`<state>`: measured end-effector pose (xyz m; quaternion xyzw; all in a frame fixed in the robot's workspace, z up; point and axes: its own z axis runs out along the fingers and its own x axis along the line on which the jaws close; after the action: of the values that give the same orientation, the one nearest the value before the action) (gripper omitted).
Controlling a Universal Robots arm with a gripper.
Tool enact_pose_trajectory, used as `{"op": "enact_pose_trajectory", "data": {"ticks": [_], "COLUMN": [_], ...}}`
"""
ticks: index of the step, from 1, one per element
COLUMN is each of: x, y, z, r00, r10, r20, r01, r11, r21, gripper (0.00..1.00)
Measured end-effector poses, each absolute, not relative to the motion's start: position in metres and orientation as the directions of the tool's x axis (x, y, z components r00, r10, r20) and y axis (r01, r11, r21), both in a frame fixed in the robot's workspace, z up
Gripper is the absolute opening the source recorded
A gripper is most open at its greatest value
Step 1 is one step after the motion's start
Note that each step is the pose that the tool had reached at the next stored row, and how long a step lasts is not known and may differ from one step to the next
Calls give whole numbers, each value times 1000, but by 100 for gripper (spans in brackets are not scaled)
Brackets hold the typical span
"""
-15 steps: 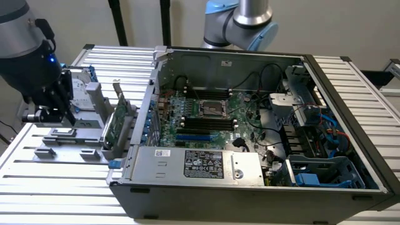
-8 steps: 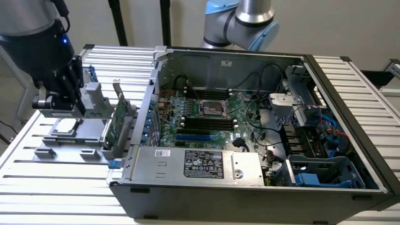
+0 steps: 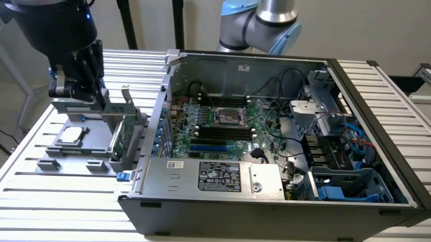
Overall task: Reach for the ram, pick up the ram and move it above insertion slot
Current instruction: 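Pick up the ram and move it above insertion slot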
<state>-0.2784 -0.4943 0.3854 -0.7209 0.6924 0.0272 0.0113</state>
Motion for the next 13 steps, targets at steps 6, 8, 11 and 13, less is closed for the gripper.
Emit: {"op": "enact_pose_trajectory", "data": {"ticks": [6,8,11,13], "x": [-253,-244,-230,-221], "y": [-494,-494,-494,-494], "z": [401,401,401,401], "r00": [45,47,48,49], "r10": [-997,-997,-997,-996], "r20": [-58,-62,-68,-72], "r01": [-999,-999,-998,-998], "r11": [-47,-48,-50,-51], "r21": [26,25,25,25], "gripper": [14,14,14,14]}}
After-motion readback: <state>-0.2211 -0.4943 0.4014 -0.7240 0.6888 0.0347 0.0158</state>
